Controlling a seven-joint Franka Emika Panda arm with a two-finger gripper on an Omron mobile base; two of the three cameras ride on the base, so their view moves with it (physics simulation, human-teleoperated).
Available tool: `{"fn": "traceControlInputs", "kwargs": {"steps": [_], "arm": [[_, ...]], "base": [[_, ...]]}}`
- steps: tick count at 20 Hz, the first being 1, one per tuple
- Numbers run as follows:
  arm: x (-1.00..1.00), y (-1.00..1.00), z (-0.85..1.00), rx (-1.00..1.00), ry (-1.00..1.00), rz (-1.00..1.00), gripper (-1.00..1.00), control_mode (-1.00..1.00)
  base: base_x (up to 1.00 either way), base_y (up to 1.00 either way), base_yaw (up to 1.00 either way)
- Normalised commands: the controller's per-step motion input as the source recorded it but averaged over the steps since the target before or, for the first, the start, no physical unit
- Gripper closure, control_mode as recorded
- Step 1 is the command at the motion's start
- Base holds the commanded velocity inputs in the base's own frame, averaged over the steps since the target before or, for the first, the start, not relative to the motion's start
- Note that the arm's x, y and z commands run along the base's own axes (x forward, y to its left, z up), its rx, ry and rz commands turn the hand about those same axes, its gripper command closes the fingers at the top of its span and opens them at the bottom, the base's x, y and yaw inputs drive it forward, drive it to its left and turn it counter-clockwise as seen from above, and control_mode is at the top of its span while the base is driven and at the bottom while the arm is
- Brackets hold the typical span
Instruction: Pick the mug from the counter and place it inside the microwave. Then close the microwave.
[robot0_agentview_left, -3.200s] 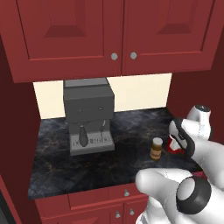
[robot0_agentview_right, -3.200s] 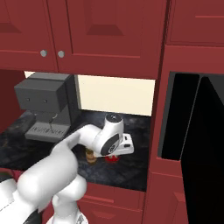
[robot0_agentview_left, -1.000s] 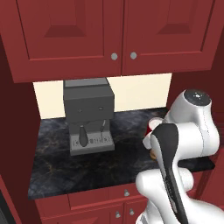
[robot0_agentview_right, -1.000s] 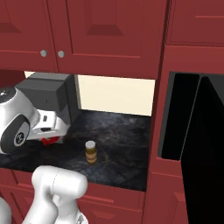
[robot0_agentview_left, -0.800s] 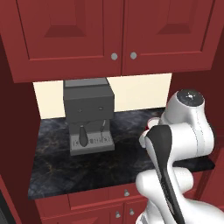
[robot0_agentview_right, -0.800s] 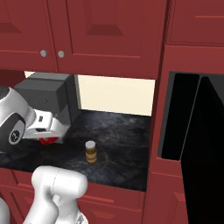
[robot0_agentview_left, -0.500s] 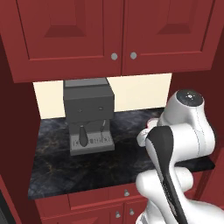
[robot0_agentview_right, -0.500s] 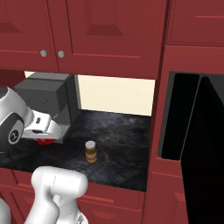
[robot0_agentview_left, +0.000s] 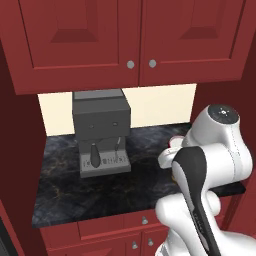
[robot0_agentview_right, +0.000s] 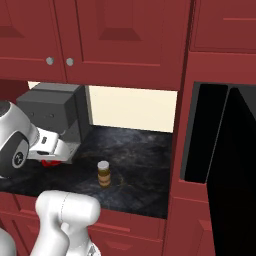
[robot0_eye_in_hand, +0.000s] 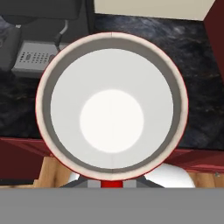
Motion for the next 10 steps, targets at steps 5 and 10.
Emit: {"fn": "traceControlInputs", "kwargs": {"steps": [5, 10], "arm": [[-0.02, 0.0, 0.0, 0.0, 0.0, 0.0, 1.0, 1.0], [0.0, 0.0, 0.0, 0.0, 0.0, 0.0, 1.0, 1.0]], "base": [[-0.3, 0.0, 0.0], [-0.66, 0.0, -0.02]]}}
